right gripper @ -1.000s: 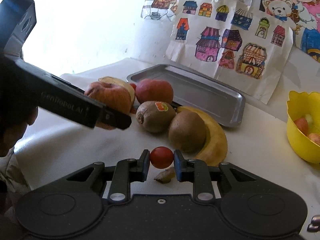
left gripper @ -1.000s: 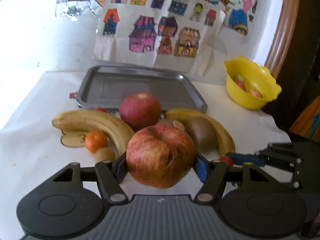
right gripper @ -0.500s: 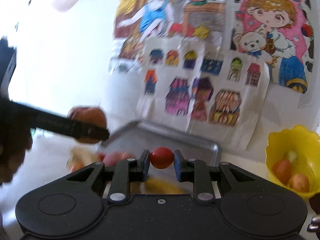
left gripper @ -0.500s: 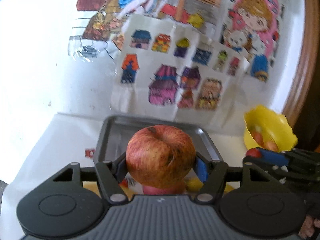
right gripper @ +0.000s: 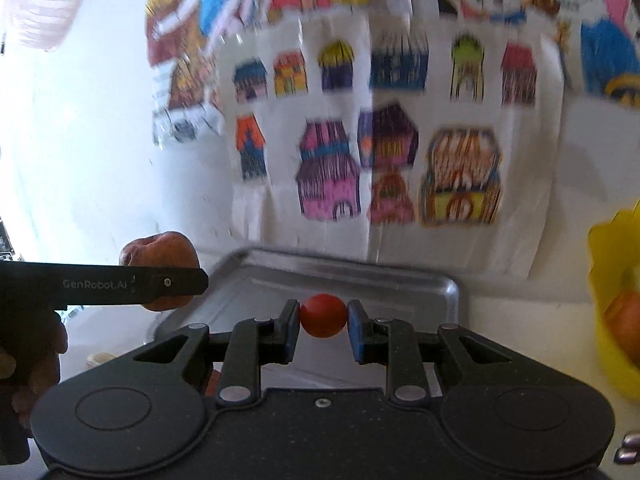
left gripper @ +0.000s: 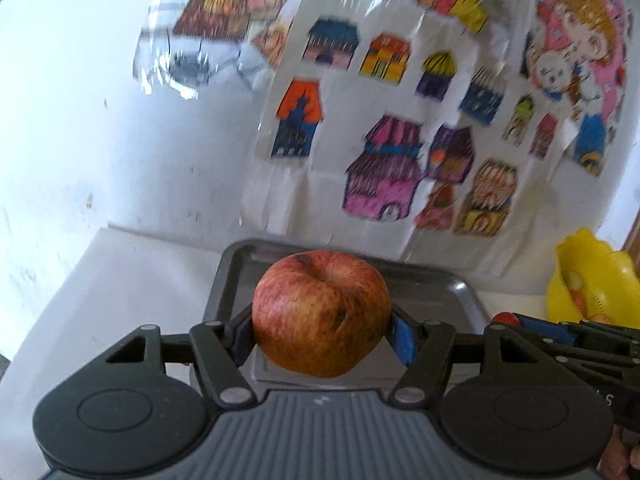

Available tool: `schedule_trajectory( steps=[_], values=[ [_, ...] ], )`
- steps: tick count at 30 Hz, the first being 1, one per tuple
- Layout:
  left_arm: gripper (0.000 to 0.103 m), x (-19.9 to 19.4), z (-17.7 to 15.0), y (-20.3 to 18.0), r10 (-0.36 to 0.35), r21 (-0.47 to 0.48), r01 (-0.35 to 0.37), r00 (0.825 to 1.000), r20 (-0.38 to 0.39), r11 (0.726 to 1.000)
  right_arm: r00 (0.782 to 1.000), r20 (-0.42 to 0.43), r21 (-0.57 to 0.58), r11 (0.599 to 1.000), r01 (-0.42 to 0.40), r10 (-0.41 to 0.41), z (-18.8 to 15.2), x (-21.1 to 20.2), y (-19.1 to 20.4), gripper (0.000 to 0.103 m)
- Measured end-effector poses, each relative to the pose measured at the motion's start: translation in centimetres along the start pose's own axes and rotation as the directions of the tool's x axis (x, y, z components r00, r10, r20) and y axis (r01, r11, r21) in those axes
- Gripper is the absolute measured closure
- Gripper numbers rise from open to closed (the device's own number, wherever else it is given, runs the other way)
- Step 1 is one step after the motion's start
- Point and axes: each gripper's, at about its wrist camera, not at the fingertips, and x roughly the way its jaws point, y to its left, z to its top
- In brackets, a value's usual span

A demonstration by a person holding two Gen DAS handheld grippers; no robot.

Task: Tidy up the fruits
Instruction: 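Carry the apple into the metal tray and open the left tool while the right tool releases the tomato there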

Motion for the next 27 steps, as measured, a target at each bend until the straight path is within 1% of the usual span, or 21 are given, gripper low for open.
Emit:
schedule_trajectory(
  steps=[5,11,19,23,27],
  values=[
    [0.033,2.2,-0.8,0.8,0.01,-0.011,-0.011,0.998,-0.056,1.0,0.998,-0.067,0.023,1.0,0.01,-0.009,-0.7,2.3,-0.7,0.076],
    [0.033,3.6,-1.2,0.8,0.006,-0.001,-0.006,0.995,-0.099,1.0,0.994,-0.105,0.011,1.0,0.008,-0.007,-1.0,3.5,-0.7,0.075],
    [0.033,4.6,-1.5,0.4,0.008,0.012,-0.006,0.99,-0.143,1.0,0.989,-0.146,-0.006,1.0,-0.008,0.007,-1.4,4.5,-0.3,0.075],
    [0.033,4.9,-1.5,0.2,0.025,0.015,-0.023,0.986,-0.165,1.0,0.988,-0.156,-0.012,1.0,-0.013,0.011,-1.4,4.7,-0.2,0.075],
    [0.032,4.9,-1.6,0.1,0.037,0.022,-0.034,0.986,-0.165,0.999,0.984,-0.176,-0.015,1.0,-0.011,0.008,-1.4,5.0,-0.2,0.073]
  ],
)
